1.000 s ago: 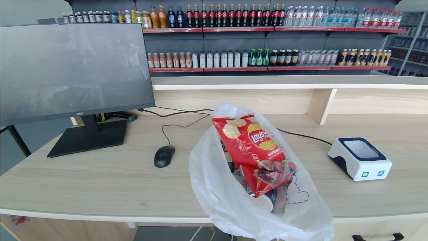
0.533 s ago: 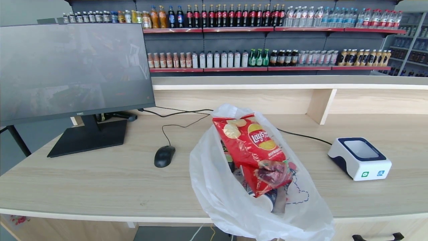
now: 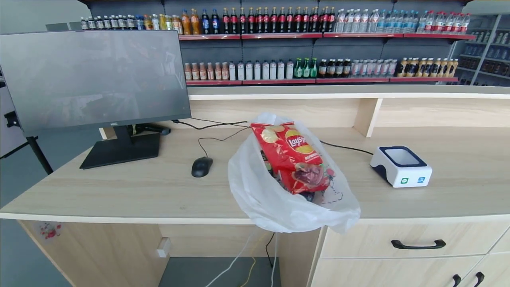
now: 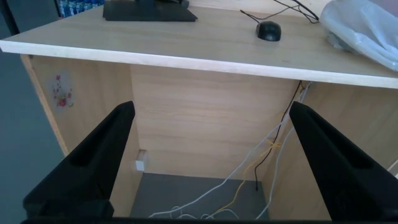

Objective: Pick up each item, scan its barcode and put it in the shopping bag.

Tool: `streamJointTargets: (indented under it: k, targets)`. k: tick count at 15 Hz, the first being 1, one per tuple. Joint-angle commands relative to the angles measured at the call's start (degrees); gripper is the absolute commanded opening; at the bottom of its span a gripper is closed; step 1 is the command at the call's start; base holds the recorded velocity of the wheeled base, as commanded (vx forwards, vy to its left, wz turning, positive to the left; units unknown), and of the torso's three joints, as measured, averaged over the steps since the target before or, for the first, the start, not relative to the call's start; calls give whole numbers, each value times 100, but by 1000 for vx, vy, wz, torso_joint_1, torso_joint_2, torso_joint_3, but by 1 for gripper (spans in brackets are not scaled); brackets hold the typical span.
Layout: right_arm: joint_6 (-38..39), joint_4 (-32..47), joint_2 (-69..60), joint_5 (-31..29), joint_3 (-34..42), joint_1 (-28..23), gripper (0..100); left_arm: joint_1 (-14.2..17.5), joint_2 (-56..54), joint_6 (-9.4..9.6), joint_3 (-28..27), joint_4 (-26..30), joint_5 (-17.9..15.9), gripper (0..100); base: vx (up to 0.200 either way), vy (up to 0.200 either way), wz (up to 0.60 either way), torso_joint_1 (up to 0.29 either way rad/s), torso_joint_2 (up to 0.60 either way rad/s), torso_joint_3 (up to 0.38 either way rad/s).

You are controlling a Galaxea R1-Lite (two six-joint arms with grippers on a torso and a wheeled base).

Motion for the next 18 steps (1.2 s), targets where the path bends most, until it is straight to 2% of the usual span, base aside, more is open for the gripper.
streamJointTargets:
  k: [1, 18]
  targets:
    - [38, -5, 1, -1, -1, 4, 100, 1, -2, 0, 1, -1, 0, 100, -200, -200, 0, 2, -2, -2]
    - [55, -5, 1, -1, 7, -22, 100, 1, -2, 18, 1, 8, 0, 100, 0, -200, 0, 2, 2, 1]
